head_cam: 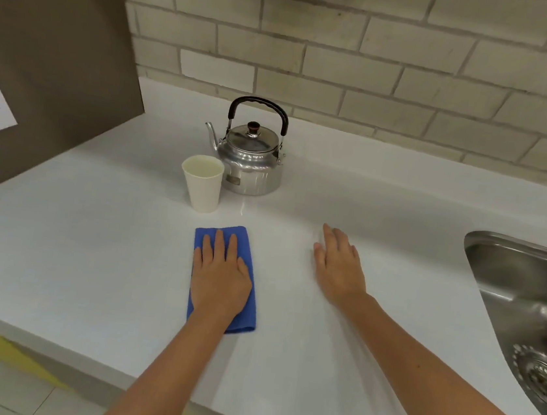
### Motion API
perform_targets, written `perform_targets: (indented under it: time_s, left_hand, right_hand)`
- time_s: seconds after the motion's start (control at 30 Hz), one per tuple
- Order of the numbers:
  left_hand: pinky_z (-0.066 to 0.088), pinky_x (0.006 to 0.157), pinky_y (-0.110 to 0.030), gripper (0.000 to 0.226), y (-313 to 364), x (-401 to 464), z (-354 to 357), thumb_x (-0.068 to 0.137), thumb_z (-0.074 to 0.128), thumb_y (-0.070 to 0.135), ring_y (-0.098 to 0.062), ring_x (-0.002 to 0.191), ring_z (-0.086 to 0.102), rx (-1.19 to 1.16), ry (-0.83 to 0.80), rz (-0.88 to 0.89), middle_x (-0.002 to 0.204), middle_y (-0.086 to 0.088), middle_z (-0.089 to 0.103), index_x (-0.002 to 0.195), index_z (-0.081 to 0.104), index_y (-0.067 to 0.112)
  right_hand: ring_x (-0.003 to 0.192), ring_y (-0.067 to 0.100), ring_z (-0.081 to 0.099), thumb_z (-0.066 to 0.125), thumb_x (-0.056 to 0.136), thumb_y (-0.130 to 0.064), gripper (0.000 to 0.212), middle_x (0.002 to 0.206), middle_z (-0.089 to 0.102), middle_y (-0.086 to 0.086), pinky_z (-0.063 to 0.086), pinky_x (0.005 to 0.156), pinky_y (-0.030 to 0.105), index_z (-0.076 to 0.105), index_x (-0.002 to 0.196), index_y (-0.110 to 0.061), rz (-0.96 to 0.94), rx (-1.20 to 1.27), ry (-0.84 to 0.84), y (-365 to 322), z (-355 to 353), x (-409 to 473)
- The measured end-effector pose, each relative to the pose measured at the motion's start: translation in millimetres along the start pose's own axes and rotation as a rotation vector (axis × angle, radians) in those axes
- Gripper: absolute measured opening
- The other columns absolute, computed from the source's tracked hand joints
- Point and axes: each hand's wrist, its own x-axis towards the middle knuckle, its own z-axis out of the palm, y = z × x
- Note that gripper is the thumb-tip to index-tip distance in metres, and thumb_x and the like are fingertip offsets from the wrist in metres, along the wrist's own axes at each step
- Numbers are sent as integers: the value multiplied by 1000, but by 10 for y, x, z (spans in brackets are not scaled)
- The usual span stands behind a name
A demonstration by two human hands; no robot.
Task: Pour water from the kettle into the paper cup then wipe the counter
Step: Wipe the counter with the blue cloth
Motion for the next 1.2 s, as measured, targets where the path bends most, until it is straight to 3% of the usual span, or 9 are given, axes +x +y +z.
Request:
perform_targets:
  time_s: [0.17,0.27,0.37,0.6,0.8,0.87,0.93,1.03,1.2]
  left_hand:
    - [4,119,-43,53,491,636,-42,98,16,25,-34,145,2,-6,-36,32,158,-16,4,147,4,7]
    - [4,119,-42,53,946,823,77,98,17,24,-33,145,3,-35,-67,111,158,-15,5,147,6,7]
    - [4,120,-40,53,1219,581,242,97,21,26,-29,145,4,-69,-64,280,158,-10,8,147,10,11]
    - [5,118,-39,52,1059,931,225,97,22,26,-29,145,10,-24,-38,249,158,-10,13,147,14,14]
    - [1,120,-38,51,1711,1202,340,98,17,27,-27,146,0,-50,-166,390,159,-6,4,148,10,16]
    - [4,120,-38,50,1592,1140,344,98,19,26,-26,146,5,-70,-145,395,159,-7,9,147,15,15]
    - [8,119,-40,50,1343,1070,290,97,22,26,-28,144,11,-80,-77,357,158,-10,14,146,20,14]
    - [8,120,-39,51,907,892,204,97,22,27,-28,144,11,-75,-16,249,157,-11,15,146,18,15]
    - [2,119,-40,53,444,627,137,98,18,29,-31,145,4,-6,-5,57,158,-12,7,148,7,15]
  right_hand:
    - [133,24,30,29,99,-26,46,147,30,11,25,112,38,22,143,-14,-31,111,36,83,-3,-6]
    - [130,16,34,27,99,-28,45,148,26,4,30,101,21,20,143,-21,59,427,102,166,-34,13]
    - [130,14,33,27,99,-25,46,146,25,6,20,95,8,18,144,-18,143,575,183,236,-75,37]
    - [137,15,25,29,99,-26,46,152,17,4,20,106,18,19,143,-18,117,533,111,276,-57,-2]
    - [118,-10,24,27,99,-28,47,146,23,0,15,90,-10,20,143,-16,110,681,218,317,-63,20]
    - [122,-6,27,27,98,-31,46,147,24,-1,18,96,-3,22,143,-18,115,668,206,319,-48,25]
    - [133,9,27,27,98,-32,46,149,25,3,23,109,18,25,142,-18,109,572,173,280,-29,43]
    - [136,25,25,27,98,-34,46,147,31,9,23,114,42,28,140,-15,67,195,107,197,33,71]
    - [138,31,19,24,97,-41,50,149,27,8,17,114,47,23,142,-19,60,-135,-9,146,56,59]
